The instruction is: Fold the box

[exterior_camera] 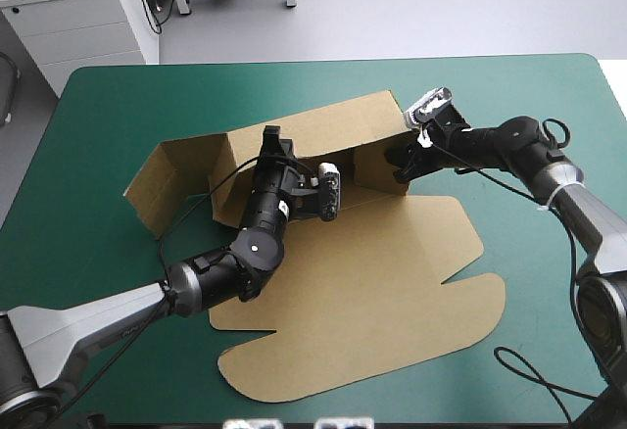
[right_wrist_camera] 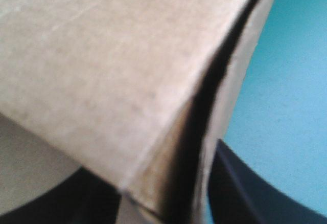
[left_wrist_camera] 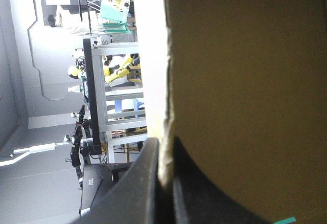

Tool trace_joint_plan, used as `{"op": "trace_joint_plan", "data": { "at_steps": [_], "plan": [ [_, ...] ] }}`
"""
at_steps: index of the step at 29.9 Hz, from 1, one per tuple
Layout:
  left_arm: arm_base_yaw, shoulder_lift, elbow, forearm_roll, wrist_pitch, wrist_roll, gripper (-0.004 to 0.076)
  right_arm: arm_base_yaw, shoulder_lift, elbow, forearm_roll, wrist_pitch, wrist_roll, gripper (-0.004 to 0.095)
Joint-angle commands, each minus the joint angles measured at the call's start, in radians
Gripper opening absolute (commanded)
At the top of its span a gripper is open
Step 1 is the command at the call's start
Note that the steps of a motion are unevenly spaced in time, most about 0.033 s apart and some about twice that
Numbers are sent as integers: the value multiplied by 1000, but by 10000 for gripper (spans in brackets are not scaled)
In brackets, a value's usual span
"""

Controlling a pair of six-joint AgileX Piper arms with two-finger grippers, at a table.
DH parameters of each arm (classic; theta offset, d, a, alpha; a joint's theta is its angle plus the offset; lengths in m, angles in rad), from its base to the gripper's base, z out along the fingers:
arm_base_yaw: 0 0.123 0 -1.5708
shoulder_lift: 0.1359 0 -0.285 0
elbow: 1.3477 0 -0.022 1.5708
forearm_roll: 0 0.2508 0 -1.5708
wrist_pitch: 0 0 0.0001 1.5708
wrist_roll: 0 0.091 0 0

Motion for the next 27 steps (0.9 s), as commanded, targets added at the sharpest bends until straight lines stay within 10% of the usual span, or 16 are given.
{"op": "trace_joint_plan", "data": {
  "at_steps": [1,11,20,27],
  "plan": [
    [-8,-31,-28,104,-2,-14,-8,0,-45,-31,58,-10,23,35],
    [-8,-31,-28,104,2,-17,4,0,-45,-31,72,0,118,-4],
    [-13,-31,-28,106,2,-10,379,0,-45,-33,56,-142,212,-4],
    [-142,-31,-28,108,94,29,403,0,-45,-34,47,-237,248,-4]
  ]
}}
